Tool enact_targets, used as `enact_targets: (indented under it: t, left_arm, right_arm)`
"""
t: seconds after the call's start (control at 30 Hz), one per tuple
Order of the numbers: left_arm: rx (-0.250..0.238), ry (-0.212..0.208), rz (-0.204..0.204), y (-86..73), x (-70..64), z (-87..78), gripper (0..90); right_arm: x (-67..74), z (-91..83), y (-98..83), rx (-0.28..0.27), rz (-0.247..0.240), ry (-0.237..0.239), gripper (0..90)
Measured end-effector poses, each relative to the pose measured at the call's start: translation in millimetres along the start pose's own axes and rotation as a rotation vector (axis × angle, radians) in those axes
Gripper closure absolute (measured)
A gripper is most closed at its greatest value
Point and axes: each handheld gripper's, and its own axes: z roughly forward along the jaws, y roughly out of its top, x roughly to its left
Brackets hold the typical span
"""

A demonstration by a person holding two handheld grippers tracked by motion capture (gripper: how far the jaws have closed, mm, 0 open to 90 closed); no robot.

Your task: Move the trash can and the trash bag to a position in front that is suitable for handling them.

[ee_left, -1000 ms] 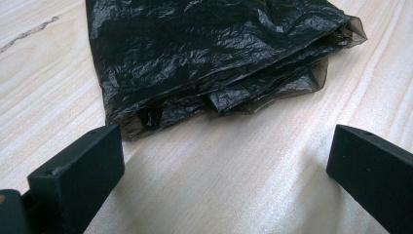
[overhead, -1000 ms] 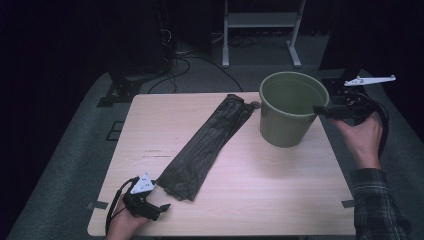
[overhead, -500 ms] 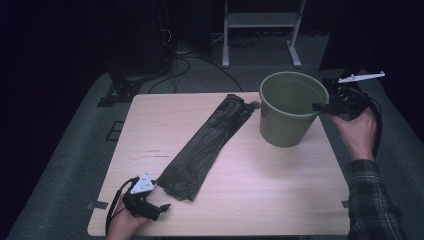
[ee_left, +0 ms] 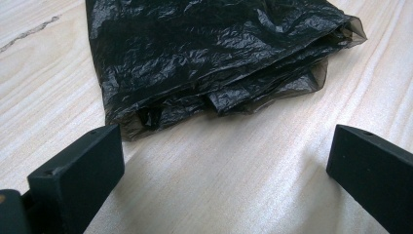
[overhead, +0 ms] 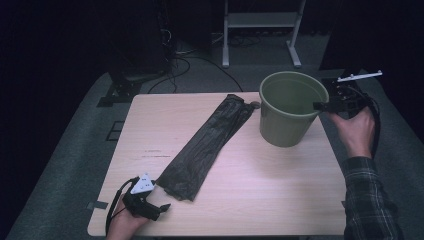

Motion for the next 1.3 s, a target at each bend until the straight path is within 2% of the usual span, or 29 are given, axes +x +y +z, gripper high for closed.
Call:
enact_targets:
  t: [0.17,0.53,0.77,1.07,1.3]
  left_arm:
    - [0.000,0.000,0.001,0.0,0.0,0.0,0.0]
    - [0.001,0.000,0.001,0.0,-0.6,-0.1,0.0]
    - [0.001,-0.001,0.002,0.0,-0.9,-0.1,0.0]
    - [0.001,-0.001,0.002,0.0,-1.0,-0.2,0.0]
    - [0.000,-0.002,0.001,0.0,-1.2,-0.1,0.0]
  right_arm:
    - [-0.4,-0.3,0.2,-0.004,0.009,0.014,34.3]
    - [4.9,-1.5,1.0,-0.007,-0.022,0.061,53.6]
    - [9.5,-1.2,3.6,0.005,-0.045,0.069,62.8]
    - [21.0,3.3,9.5,0.025,-0.070,0.063,71.8]
    - [35.0,9.5,14.3,0.035,-0.102,0.096,80.0]
